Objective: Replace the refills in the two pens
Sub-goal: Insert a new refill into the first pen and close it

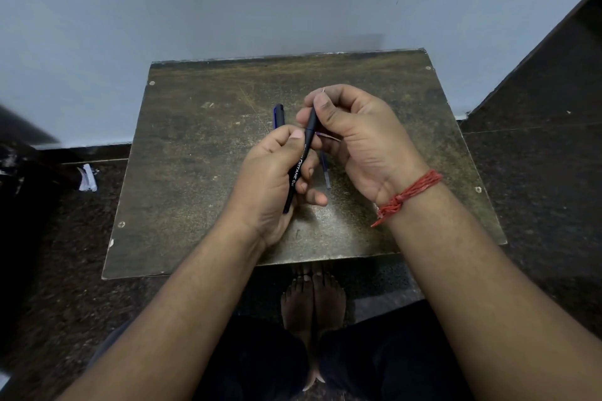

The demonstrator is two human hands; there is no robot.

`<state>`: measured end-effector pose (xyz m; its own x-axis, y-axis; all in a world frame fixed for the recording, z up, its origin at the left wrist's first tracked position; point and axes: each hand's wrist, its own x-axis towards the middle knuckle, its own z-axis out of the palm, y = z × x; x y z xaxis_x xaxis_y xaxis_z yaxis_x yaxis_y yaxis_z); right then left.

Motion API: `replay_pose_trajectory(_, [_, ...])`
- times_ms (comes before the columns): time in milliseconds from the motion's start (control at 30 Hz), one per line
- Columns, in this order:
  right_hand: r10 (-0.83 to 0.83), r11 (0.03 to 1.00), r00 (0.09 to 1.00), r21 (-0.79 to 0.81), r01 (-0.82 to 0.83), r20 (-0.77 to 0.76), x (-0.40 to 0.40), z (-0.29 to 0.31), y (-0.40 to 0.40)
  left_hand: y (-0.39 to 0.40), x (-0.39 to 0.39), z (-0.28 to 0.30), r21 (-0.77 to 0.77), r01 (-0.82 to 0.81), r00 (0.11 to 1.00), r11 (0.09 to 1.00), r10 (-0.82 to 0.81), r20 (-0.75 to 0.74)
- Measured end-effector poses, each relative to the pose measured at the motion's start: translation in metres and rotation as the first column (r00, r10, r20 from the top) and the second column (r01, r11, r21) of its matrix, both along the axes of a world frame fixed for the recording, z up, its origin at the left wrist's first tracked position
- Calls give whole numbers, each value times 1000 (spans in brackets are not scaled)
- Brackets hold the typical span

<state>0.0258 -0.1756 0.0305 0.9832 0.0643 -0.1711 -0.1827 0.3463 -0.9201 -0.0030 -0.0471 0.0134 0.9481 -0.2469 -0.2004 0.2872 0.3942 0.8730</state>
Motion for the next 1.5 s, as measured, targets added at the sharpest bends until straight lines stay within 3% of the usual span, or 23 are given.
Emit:
replay_pose_trajectory(367, [-68,984,997,-166,71,22,1,0,4,-4,0,-2,34,-32,999,999,32,1])
replay_pose_trajectory(567, [-32,993,999,-113,34,20,1,1,1,-5,0,0,23,-47,999,999,47,-12])
replay_pose_trajectory(633, [-61,971,995,-224,78,78,3,-1,-7,-3,1,2,-3,-58,998,998,58,-19])
replay_pose_trajectory(667, [-101,919,985,-366,146,138,5,-2,-13,-2,1,3,-8,-69,997,998,69,-24])
replay_pose_trajectory(767, [-181,628,941,-702,334,286,10,-4,-34,2,2,4,-4,-115,992,993,115,-51])
replay_pose_trajectory(867, [-132,401,963,-876,269,235,10,-8,-44,5,4,4,9,-152,985,988,153,-77])
replay_pose_trajectory(1067, [4,28,991,-991,133,133,6,-11,-30,6,3,4,15,-147,987,989,147,-69])
replay_pose_trajectory(1200, [23,-94,991,-986,136,135,5,-11,-22,6,4,3,7,-149,987,989,150,-66])
replay_pose_trajectory(1333, [43,-132,994,-985,108,103,6,-10,-19,6,4,3,2,-148,987,989,148,-68])
replay_pose_trajectory(1400, [49,-74,994,-992,104,101,7,-10,-18,6,4,3,-3,-149,986,989,148,-70])
replay_pose_trajectory(1433, [42,13,993,-994,112,113,8,-8,-18,6,4,3,-2,-148,987,989,148,-69])
replay_pose_trajectory(1500, [-3,314,988,-938,150,157,8,-5,-16,6,4,3,9,-144,988,990,144,-62])
